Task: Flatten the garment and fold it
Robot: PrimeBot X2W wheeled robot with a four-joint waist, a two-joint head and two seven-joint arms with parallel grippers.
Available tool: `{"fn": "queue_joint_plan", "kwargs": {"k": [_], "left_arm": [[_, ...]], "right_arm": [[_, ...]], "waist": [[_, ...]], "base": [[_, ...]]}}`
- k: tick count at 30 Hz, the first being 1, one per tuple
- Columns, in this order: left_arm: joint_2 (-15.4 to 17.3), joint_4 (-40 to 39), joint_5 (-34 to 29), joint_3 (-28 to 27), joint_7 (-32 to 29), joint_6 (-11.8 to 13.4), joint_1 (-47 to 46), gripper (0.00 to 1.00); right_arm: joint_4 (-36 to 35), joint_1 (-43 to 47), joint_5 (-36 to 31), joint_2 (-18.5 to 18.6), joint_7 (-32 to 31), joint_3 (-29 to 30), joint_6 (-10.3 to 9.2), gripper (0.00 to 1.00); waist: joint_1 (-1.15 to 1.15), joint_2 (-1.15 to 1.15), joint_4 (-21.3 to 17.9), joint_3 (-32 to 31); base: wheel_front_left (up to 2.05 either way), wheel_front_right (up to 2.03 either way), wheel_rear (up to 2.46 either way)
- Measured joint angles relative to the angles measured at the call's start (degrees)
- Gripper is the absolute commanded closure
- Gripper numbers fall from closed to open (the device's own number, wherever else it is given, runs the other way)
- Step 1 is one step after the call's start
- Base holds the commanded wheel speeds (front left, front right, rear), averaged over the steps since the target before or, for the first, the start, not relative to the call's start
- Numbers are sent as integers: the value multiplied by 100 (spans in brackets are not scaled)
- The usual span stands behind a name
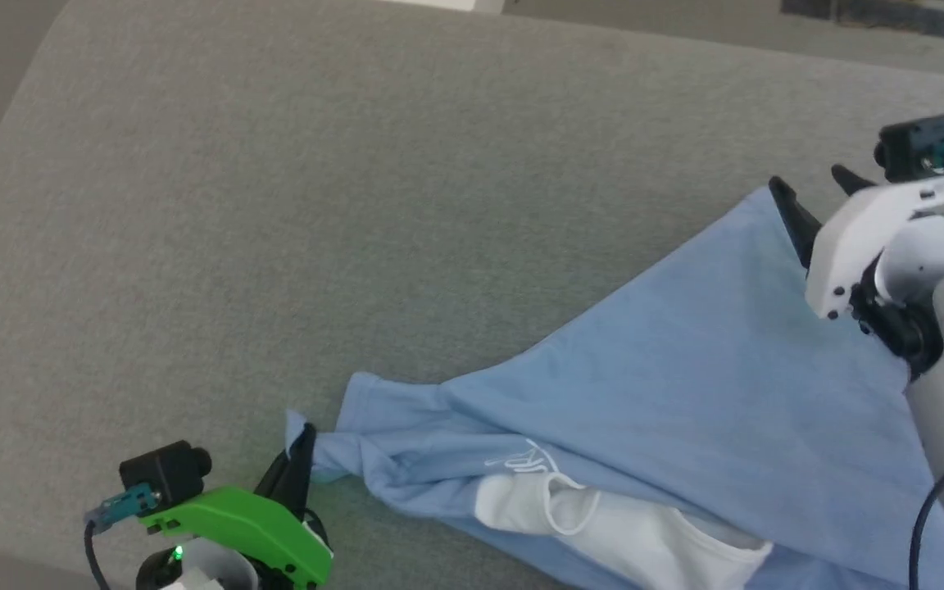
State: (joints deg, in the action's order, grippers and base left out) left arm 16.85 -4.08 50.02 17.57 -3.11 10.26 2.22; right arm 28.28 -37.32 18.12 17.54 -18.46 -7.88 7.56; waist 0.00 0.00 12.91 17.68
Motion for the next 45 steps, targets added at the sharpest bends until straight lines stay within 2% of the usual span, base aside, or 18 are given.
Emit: {"fn": "queue_joint_plan", "kwargs": {"k": [4, 9, 10, 11, 12, 13, 17, 25, 31, 38, 45], "left_arm": [[-89, 120, 1, 53, 56, -70, -68, 100], [-123, 242, 1, 101, 103, -121, -126, 100], [-127, 266, 1, 109, 104, -122, -135, 100], [-132, 287, 2, 116, 112, -125, -144, 100], [-136, 308, 8, 122, 112, -142, -148, 100], [-140, 323, 15, 126, 112, -148, -148, 100], [-142, 371, 44, 149, 118, -164, -147, 100], [-20, 342, 43, 85, 119, -105, -54, 100], [146, 163, 40, -68, 182, 11, 165, 100], [336, -53, -123, -235, 378, 38, 184, 100], [670, -142, -258, -336, 236, -11, -441, 100]], "right_arm": [[483, -369, -82, 80, -985, -164, 0, 0], [660, -620, -396, 142, -1889, -291, 1, 0], [662, -679, -465, 149, -2049, -307, 1, 12], [664, -712, -523, 151, -2183, -310, 1, 63], [653, -729, -578, 149, -2273, -312, 1, 73], [633, -729, -628, 147, -2316, -333, 0, 100], [486, -553, -711, 92, -2014, -203, 1, 100], [-241, 677, -483, -264, 298, 486, 1, 100], [-1081, 1875, -215, -595, 1268, 1083, 1, 100], [-2362, 3176, -204, -900, 1392, 1506, 1, 100], [-3262, 3470, -309, -778, 1056, 1707, 1, 100]], "waist": [[0, 0, 187, 176], [0, 0, 379, 310], [0, 0, 408, 327], [0, 0, 433, 337], [0, 0, 450, 335], [0, 0, 455, 326], [0, 0, 436, 229], [0, 0, 300, -175], [0, 0, 50, -530], [0, 0, -419, -866], [0, 0, -897, -1151]], "base": [[0, 0, 0], [0, 0, 0], [0, 0, 0], [0, 0, 0], [0, 0, 0], [0, 0, 0], [0, 0, 0], [0, 0, 0], [0, 0, 0], [0, 0, 0], [0, 0, 0]]}}
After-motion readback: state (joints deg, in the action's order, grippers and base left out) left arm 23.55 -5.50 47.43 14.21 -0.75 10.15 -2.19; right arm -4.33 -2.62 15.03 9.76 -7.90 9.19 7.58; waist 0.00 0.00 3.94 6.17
